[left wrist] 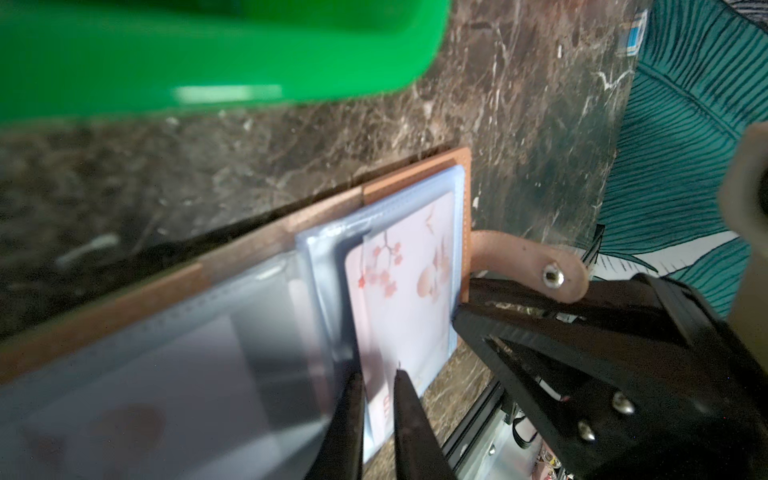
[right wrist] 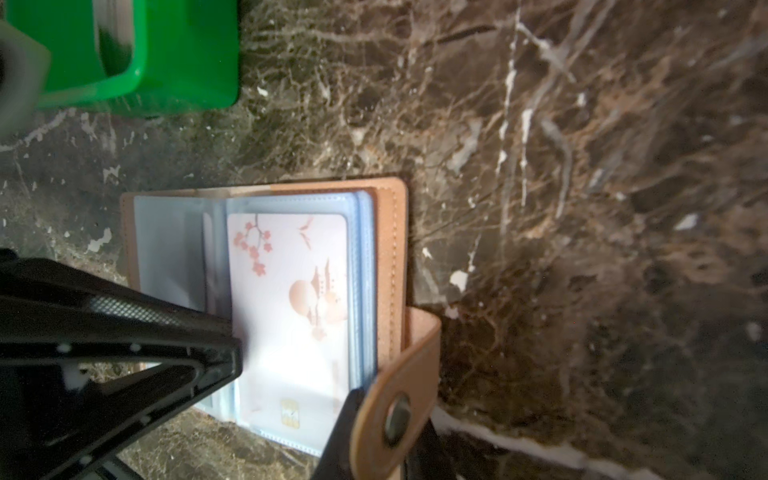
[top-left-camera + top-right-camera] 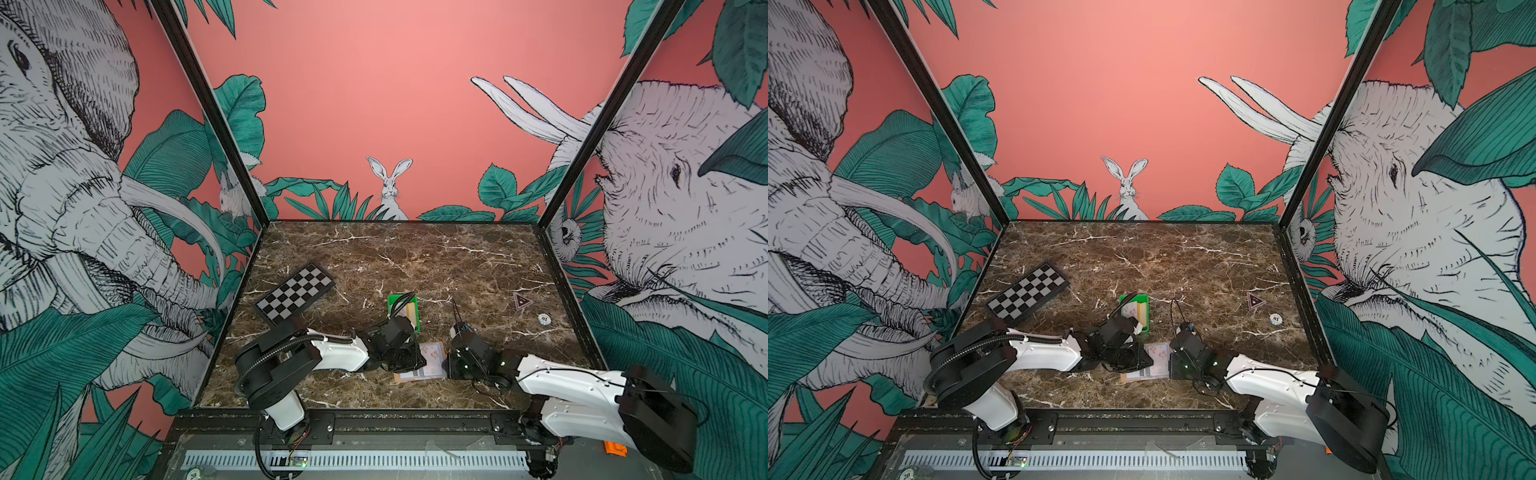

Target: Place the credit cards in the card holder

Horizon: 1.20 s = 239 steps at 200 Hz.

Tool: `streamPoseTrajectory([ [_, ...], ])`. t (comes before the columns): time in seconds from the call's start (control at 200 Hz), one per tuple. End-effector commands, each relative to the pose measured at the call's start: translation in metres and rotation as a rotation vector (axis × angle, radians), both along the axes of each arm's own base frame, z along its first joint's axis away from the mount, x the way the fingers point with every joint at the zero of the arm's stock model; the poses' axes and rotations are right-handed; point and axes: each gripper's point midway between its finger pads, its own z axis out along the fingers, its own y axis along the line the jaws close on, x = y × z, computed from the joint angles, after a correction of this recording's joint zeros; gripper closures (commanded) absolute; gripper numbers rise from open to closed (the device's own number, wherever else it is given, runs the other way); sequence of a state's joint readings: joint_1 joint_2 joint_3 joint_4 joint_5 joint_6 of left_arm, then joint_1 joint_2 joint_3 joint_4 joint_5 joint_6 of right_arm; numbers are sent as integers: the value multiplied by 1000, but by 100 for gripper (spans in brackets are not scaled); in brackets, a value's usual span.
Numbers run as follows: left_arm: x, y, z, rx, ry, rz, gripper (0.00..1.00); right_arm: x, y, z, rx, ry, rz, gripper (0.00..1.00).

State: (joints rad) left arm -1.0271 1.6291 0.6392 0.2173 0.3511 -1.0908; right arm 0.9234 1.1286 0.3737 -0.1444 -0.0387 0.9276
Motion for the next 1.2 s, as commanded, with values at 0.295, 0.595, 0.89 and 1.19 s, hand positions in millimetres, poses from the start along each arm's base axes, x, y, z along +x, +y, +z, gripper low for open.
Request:
streamPoseTrajectory([
  [0.295,-3,16,-9,81,-22,2,88,2,-4,27,97,-76,-49,76],
  [0.595,-4,19,-12,107,-28,1,92,2,10,42,207,-99,-26,76],
  [0.89,-6,29,-18,158,-35,4,96,2,22,38,231,-72,-2,73],
  [1.19,-5,26,-15,124,-37,16,91,0,25,32,224,-50,11,72],
])
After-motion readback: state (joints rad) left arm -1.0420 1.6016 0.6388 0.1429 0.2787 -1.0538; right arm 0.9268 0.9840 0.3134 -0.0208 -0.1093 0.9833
